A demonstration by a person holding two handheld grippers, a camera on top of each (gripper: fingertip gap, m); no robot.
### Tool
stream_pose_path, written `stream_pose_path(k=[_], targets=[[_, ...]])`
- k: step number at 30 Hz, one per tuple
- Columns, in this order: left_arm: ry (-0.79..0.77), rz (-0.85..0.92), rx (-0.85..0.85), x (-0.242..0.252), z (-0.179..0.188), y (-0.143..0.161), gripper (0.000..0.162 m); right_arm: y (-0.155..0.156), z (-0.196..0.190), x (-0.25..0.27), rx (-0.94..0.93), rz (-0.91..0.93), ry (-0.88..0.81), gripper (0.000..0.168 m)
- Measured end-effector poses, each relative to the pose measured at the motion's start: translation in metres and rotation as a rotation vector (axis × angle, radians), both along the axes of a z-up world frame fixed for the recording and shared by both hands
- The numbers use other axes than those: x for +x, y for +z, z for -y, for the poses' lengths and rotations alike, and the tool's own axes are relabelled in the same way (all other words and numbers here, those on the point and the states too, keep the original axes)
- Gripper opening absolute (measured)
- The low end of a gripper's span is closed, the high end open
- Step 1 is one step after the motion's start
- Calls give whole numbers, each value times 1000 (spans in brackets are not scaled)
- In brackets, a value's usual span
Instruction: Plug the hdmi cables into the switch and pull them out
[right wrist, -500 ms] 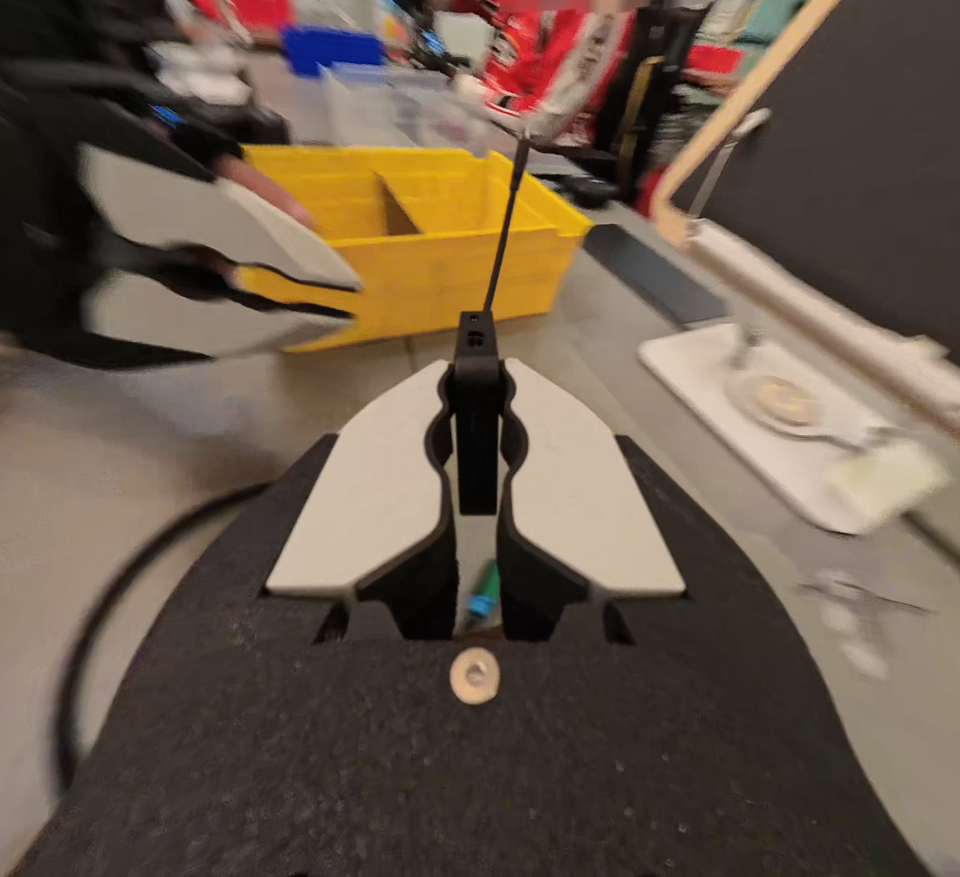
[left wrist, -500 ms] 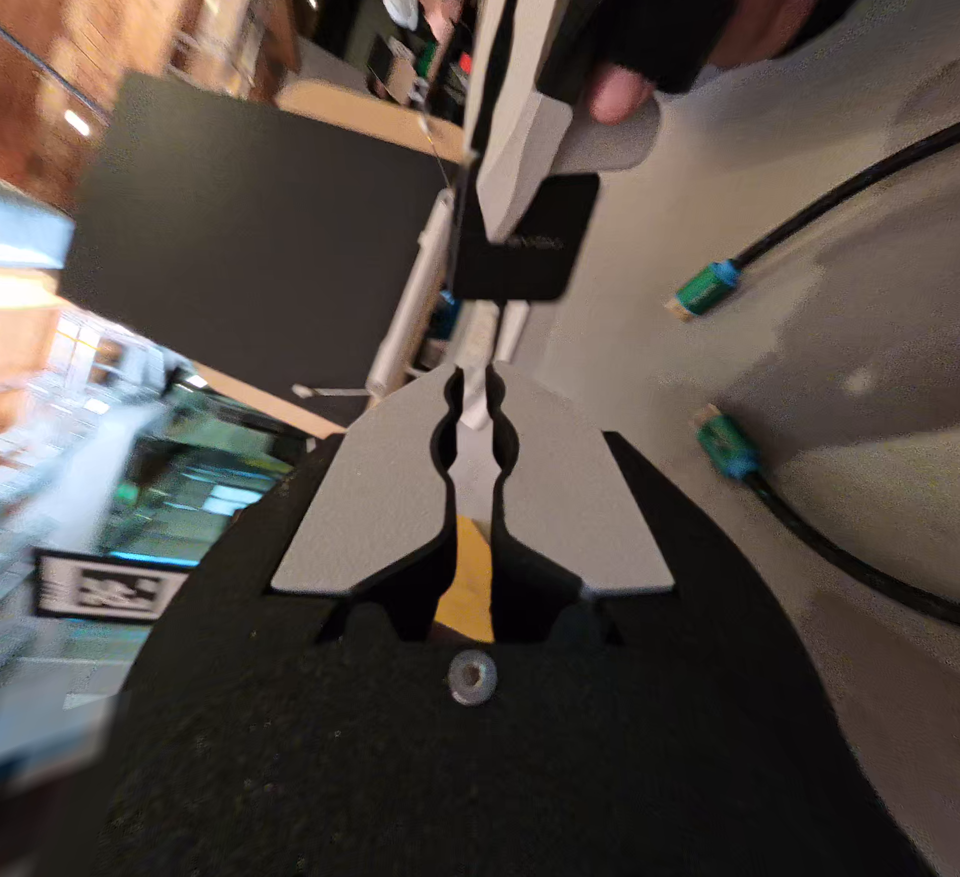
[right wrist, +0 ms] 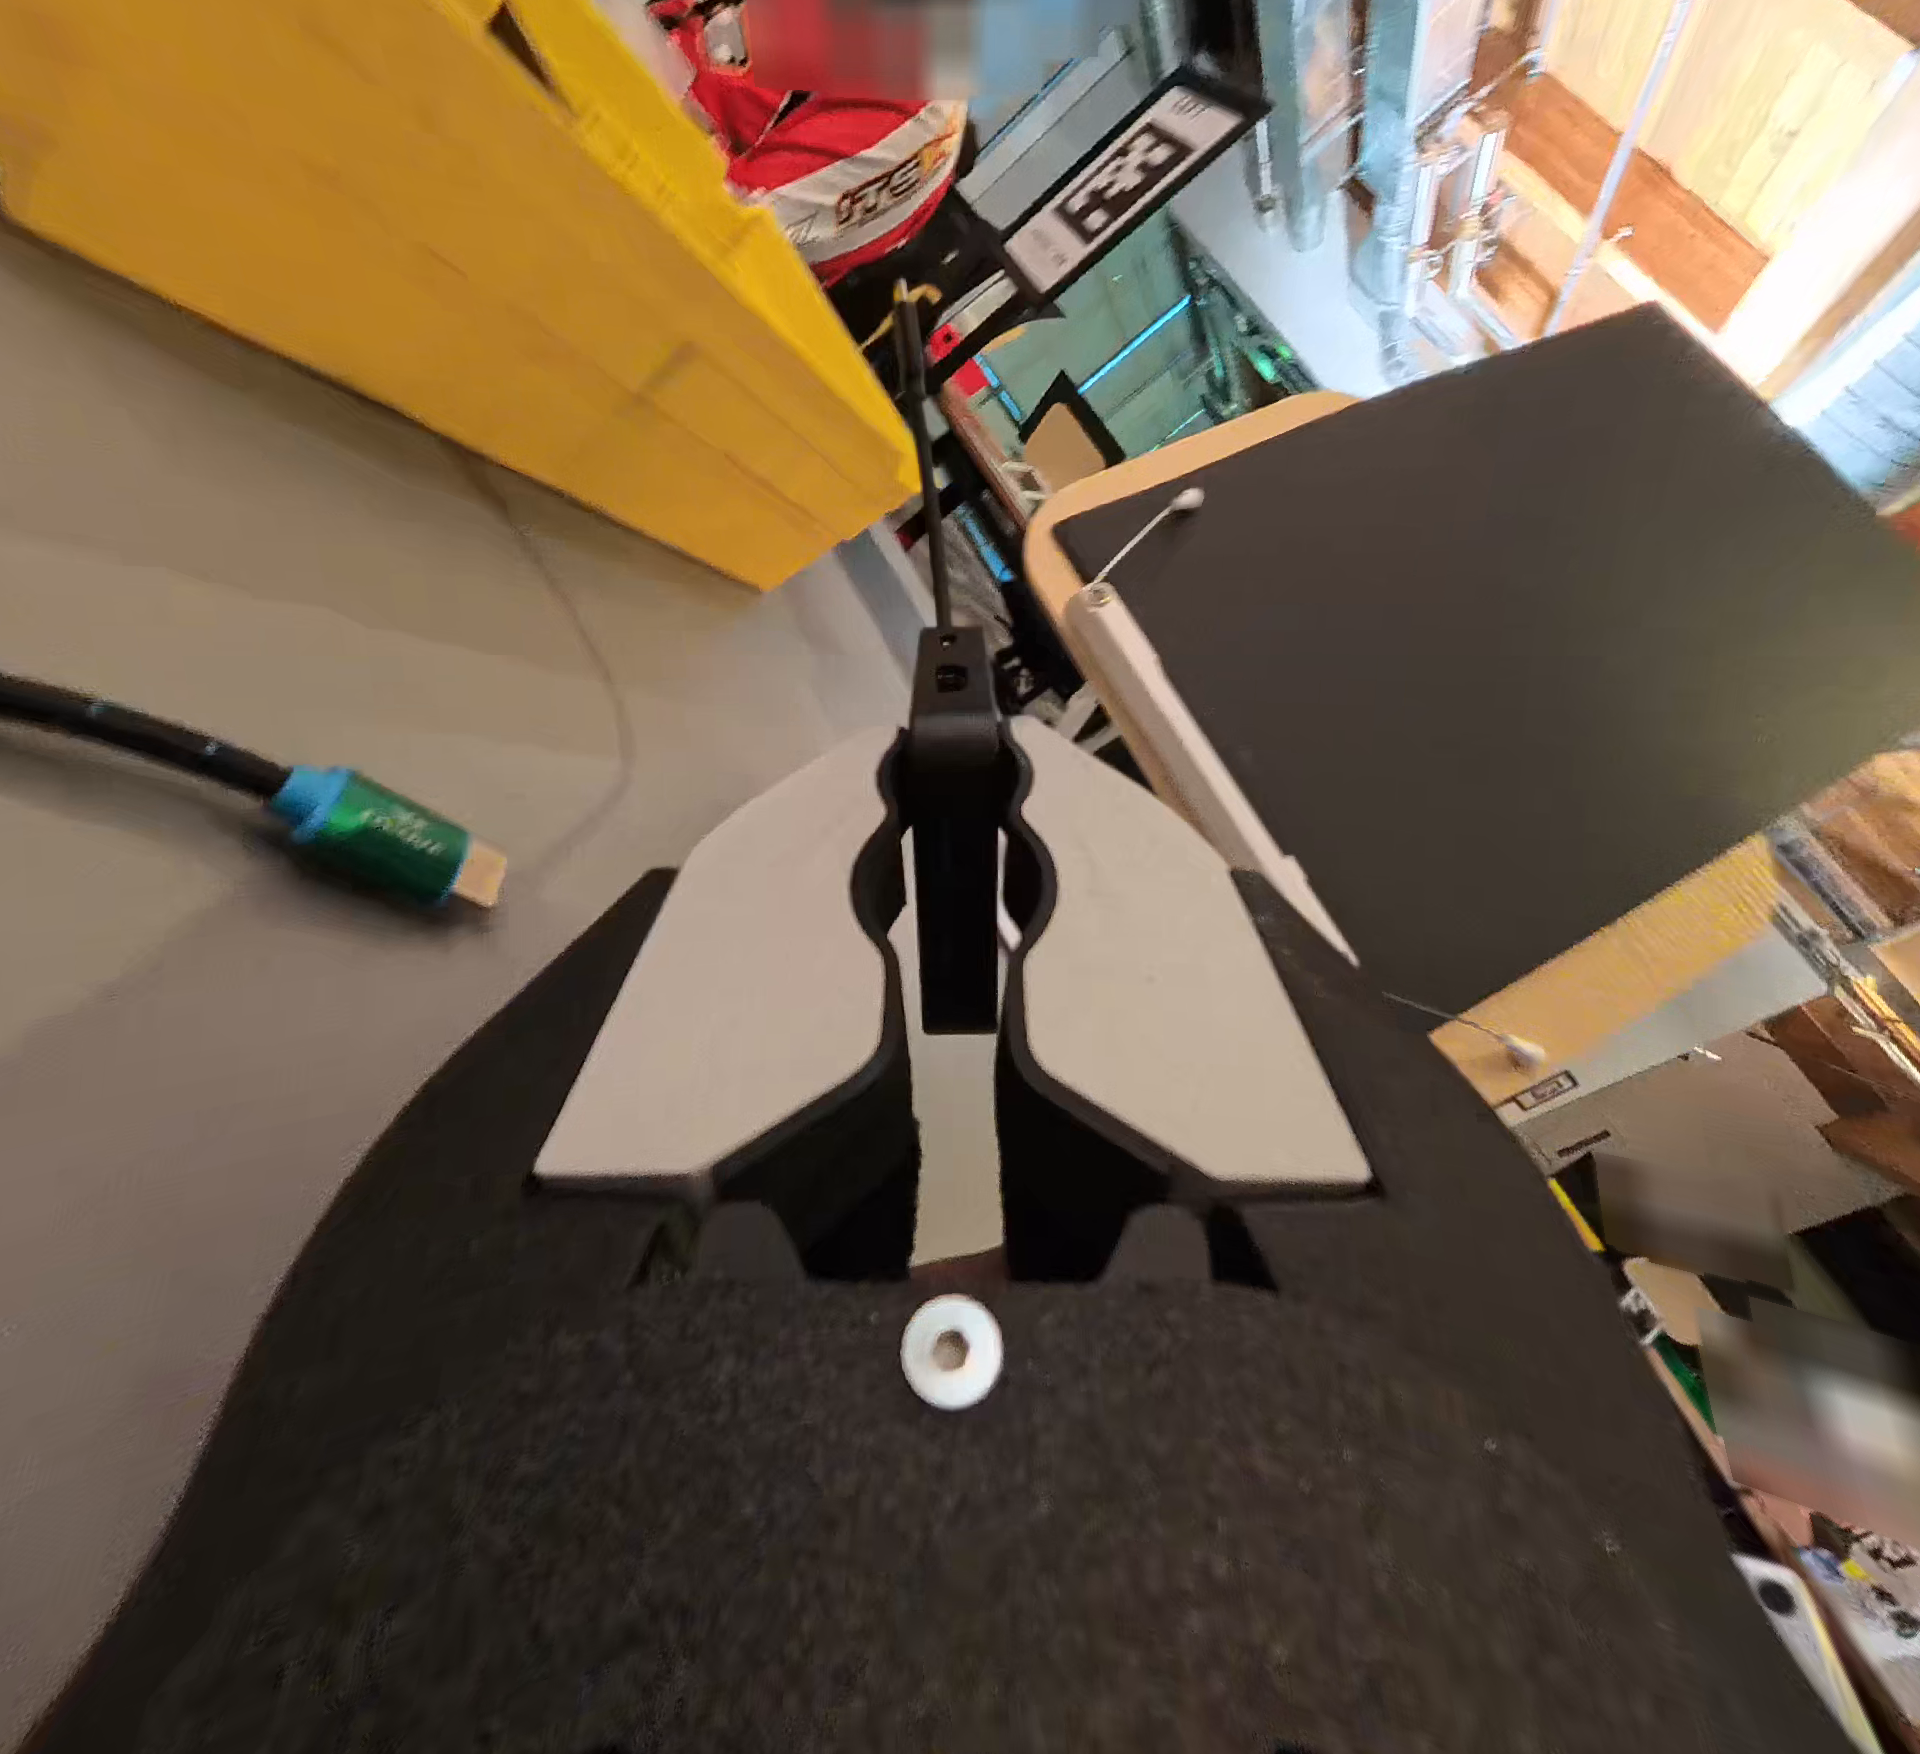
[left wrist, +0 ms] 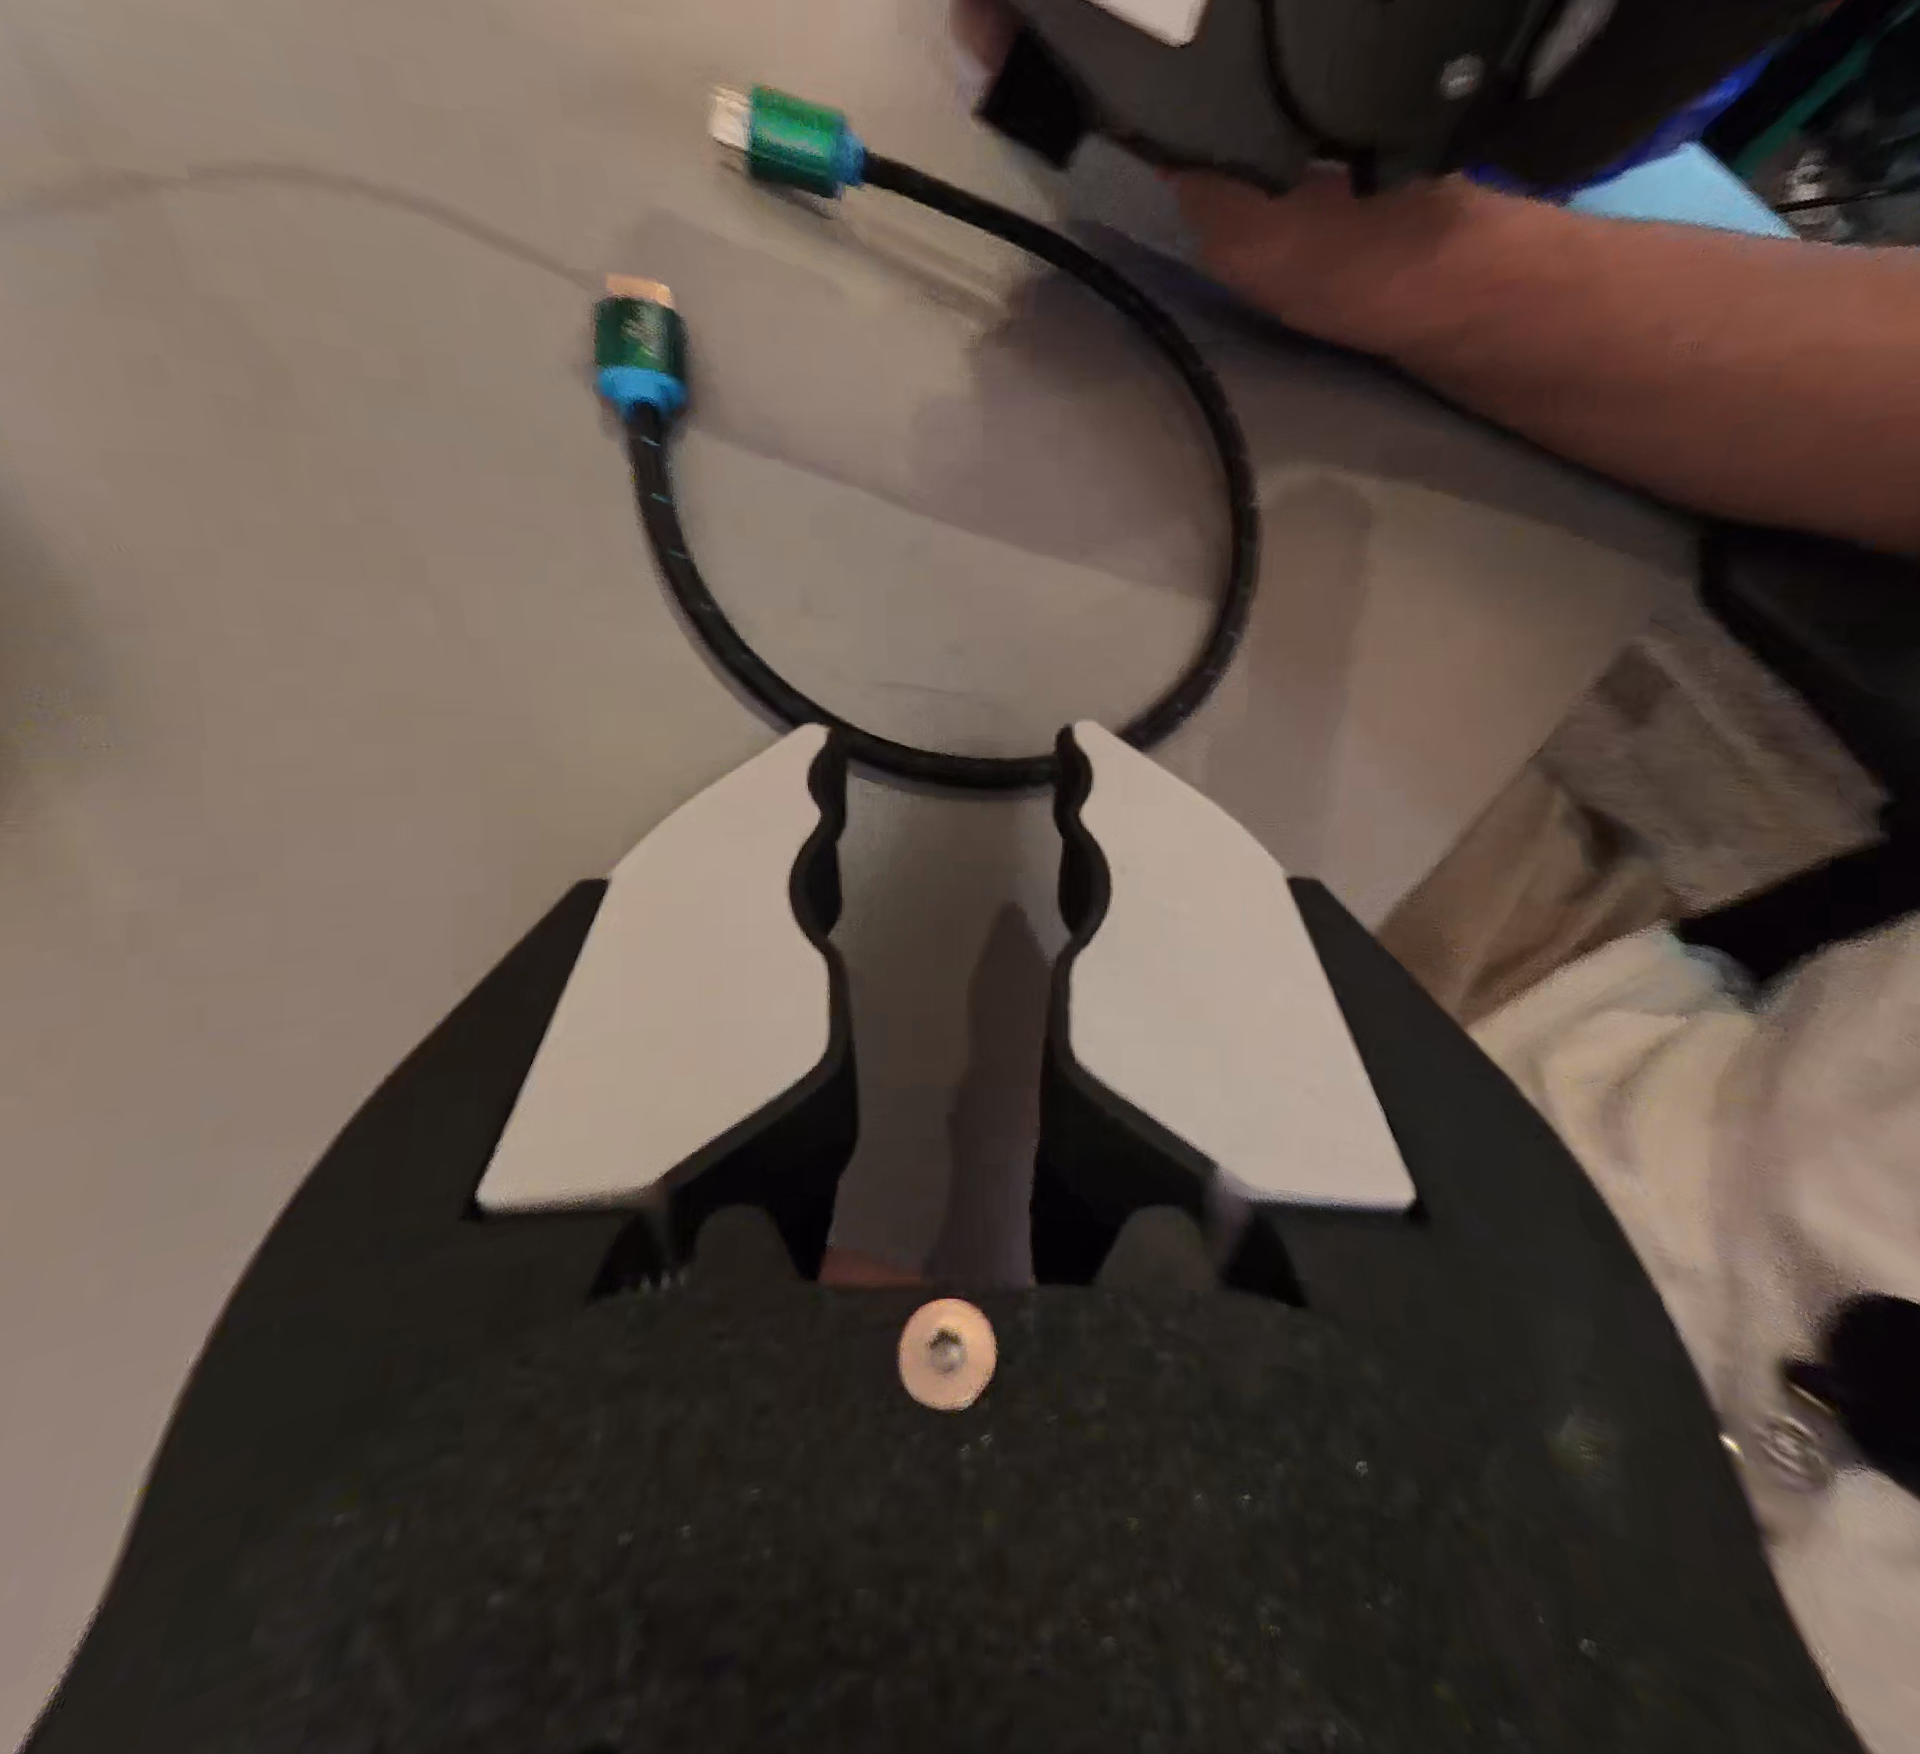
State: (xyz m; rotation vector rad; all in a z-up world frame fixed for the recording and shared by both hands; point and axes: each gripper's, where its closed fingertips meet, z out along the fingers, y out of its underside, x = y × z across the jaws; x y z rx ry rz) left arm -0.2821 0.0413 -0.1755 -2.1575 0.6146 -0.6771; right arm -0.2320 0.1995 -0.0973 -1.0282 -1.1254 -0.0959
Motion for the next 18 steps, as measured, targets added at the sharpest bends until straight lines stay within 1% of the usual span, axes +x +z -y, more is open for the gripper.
stream_pose_path(k=[1, 3, 6, 8, 10, 12, 15, 18], targets=[[15, -12, 13, -3, -5, -1, 38, 8, -1, 5, 3, -42, -11, 13], [15, 14, -26, 1, -9, -3, 38, 19, -2, 14, -6, -113, -32, 13], [-15, 61, -60, 17, -15, -2, 37, 18, -5, 20, -13, -117, -53, 13], [-11, 53, -36, 28, -27, 2, 37, 18, -9, 23, -15, -122, -66, 13], [1, 111, -49, 48, -40, 12, 37, 25, -12, 30, -17, -159, -79, 13], [51, 172, -82, 67, -57, 17, 38, 35, -13, 37, -43, -216, -80, 13], [171, 235, -142, 92, -83, 15, 43, 47, -11, 46, -59, -273, -82, 13], [301, 282, -184, 107, -108, 9, 48, 51, -9, 51, -60, -295, -82, 13]])
